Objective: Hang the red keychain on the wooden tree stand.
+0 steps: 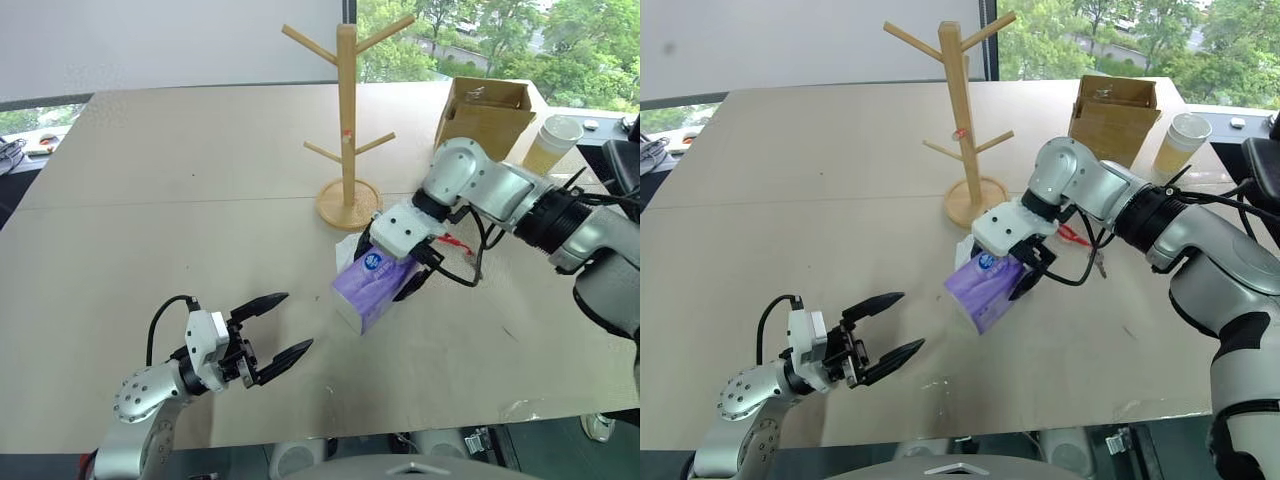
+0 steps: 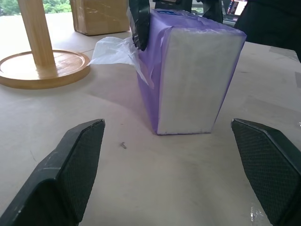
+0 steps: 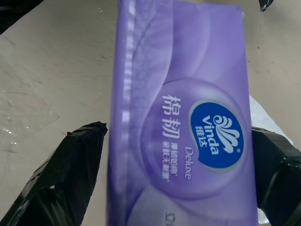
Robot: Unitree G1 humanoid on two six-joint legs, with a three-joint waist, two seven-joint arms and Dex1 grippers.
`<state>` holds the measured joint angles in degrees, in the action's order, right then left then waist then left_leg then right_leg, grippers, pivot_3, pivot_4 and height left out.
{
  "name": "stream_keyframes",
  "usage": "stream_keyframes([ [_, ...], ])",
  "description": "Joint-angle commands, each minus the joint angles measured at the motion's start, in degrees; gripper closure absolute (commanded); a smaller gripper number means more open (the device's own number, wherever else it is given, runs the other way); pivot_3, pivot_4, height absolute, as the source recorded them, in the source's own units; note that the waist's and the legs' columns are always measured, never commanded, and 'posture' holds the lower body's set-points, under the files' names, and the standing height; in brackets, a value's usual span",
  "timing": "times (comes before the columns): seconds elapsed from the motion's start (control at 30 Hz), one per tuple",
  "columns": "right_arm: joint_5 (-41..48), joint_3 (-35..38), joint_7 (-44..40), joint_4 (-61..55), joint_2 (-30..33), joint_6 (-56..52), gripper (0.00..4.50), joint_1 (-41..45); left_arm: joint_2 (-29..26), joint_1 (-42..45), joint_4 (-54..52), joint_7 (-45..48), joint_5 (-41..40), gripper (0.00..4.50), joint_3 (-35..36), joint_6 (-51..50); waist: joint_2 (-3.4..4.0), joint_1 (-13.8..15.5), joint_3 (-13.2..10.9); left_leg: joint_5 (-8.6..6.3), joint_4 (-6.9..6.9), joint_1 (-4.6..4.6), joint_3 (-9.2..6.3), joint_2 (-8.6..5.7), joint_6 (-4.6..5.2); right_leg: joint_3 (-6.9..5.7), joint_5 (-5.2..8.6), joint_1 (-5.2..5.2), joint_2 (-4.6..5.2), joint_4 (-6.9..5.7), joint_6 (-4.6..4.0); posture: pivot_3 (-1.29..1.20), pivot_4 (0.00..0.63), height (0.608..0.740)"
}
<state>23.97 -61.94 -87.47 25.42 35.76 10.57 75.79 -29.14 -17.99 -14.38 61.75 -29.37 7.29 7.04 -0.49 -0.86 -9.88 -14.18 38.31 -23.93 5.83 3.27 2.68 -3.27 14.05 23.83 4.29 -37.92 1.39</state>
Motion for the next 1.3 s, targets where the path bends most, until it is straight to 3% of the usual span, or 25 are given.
stream_keyframes([
  [0.03,0.27,2.36,-5.03,-0.08,0.17,0.48,1.14,0.38,0.0,-0.38,-2.17,-0.36,-0.04,0.0,0.14,1.23,0.0,0.0,0.0,0.0,0.0,0.0,0.0,0.0,0.0,0.0,0.0,0.0,0.0,0.0,0.0,0.0,0.15,0.74],
  [0.13,0.29,2.84,-5.03,0.32,-0.01,0.5,2.51,0.23,-0.07,-0.44,-2.23,-0.49,-0.1,0.0,0.08,1.19,0.0,-0.02,0.0,0.0,0.0,0.0,0.0,0.0,0.0,0.0,0.0,0.0,0.0,0.0,0.0,0.0,0.15,0.74],
  [0.2,0.62,3.69,-5.03,0.33,-0.03,0.19,3.19,0.0,-0.02,-0.35,-2.36,-0.71,-0.07,0.0,-0.08,1.07,0.0,-0.02,0.0,0.0,0.0,0.0,-0.01,0.0,0.0,0.0,0.0,0.0,0.0,0.0,0.0,0.0,0.15,0.74],
  [0.33,5.78,10.51,-5.03,-1.09,1.48,-7.48,3.19,-0.9,0.49,-0.01,-2.62,-1.61,-0.17,0.0,-0.44,0.77,0.0,0.03,0.0,0.0,0.0,0.0,-0.01,0.0,0.0,-0.01,0.0,-0.01,0.01,0.0,0.0,0.0,0.15,0.74],
  [0.47,8.65,23.94,-1.25,3.88,1.99,-19.45,3.19,-1.67,0.89,0.24,-2.4,-2.04,-0.14,0.0,-1.26,0.61,0.0,0.12,0.0,0.0,0.0,0.0,-0.05,-0.01,0.0,-0.05,-0.01,-0.03,0.25,0.0,-0.01,0.0,0.15,0.74],
  [0.63,1.74,32.15,4.42,8.54,2.58,-25.22,3.19,-2.34,1.02,2.33,-1.39,-1.89,-0.22,0.0,-2.31,-0.11,-0.02,0.08,0.01,-0.01,-0.01,0.0,-0.07,-0.04,0.0,-0.08,0.01,-0.05,0.31,0.03,-0.06,0.0,0.15,0.74],
  [0.83,-6.8,35.81,4.54,12.91,2.97,-22.95,3.19,-4.41,0.86,5.39,0.52,-1.69,-0.35,0.0,-2.71,-0.51,-0.01,0.0,0.01,0.0,-0.03,-0.01,-0.02,-0.04,0.0,-0.05,-0.02,-0.04,-0.01,0.02,-0.01,0.0,0.15,0.74],
  [1.3,-23.98,42.54,20.41,42.21,1.74,-12.46,3.19,0.18,1.25,5.45,0.61,-2.09,-0.16,0.0,-3.12,-0.09,0.0,-0.08,0.0,0.02,-0.03,-0.01,0.13,-0.02,-0.02,0.09,-0.02,-0.01,-0.13,0.01,0.01,0.0,0.15,0.74],
])
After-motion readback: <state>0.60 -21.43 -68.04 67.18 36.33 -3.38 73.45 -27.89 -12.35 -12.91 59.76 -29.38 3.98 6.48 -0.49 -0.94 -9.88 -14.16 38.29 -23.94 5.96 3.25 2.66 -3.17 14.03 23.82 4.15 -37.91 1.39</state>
